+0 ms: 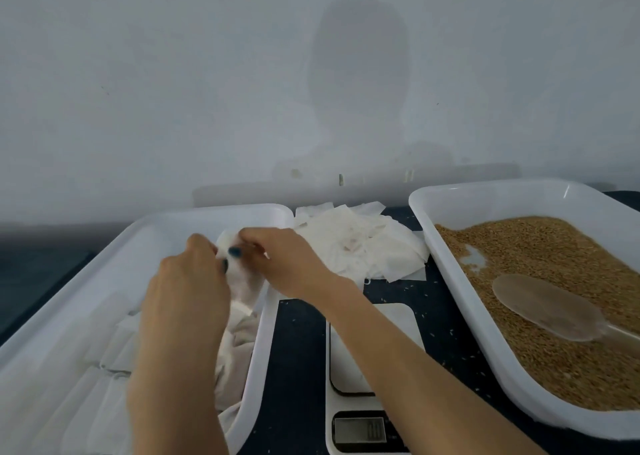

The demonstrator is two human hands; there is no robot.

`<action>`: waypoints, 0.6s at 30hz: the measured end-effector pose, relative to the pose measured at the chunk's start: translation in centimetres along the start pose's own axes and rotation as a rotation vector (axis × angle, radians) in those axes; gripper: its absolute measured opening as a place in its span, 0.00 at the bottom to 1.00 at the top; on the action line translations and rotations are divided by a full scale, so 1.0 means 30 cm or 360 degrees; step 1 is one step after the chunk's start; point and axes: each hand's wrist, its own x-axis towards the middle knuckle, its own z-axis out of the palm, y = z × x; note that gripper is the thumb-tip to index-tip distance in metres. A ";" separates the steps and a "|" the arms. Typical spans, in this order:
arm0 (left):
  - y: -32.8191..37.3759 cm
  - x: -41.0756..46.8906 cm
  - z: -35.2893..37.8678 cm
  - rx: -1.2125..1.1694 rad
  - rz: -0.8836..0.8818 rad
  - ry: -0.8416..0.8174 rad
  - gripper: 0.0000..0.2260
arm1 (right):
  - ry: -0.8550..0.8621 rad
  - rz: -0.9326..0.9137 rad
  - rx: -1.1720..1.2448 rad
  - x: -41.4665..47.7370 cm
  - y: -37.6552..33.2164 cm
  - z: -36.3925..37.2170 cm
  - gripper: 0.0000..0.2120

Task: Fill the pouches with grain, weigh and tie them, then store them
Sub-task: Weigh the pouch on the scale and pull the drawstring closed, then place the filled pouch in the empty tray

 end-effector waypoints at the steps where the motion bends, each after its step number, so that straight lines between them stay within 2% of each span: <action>1: -0.022 0.008 0.005 0.0046 -0.0064 -0.0086 0.05 | -0.0108 0.0001 -0.0115 0.017 -0.001 0.020 0.21; 4: -0.069 0.035 0.031 0.0204 -0.0176 -0.0378 0.11 | -0.0349 -0.0056 -0.0485 0.044 0.003 0.061 0.19; 7: -0.089 0.066 0.062 0.0208 -0.0262 -0.0614 0.18 | -0.0463 -0.0099 -0.0825 0.055 0.008 0.085 0.20; 11: -0.110 0.089 0.090 0.0143 -0.0254 -0.0584 0.14 | -0.0473 -0.0130 -0.0996 0.055 0.002 0.113 0.19; 14: -0.117 0.093 0.087 0.0133 -0.0254 -0.0529 0.15 | -0.0456 -0.0141 -0.1010 0.047 0.005 0.129 0.08; 15: -0.118 0.094 0.091 0.0176 -0.0247 -0.0510 0.15 | -0.0474 -0.0091 -0.1002 0.044 0.006 0.131 0.08; 17: -0.100 0.071 0.073 0.0357 -0.0216 -0.0504 0.15 | -0.0513 -0.0073 -0.1015 0.037 0.000 0.136 0.16; 18: -0.092 0.059 0.063 0.0445 -0.0193 -0.0472 0.16 | -0.0423 -0.0108 -0.0985 0.028 0.001 0.140 0.17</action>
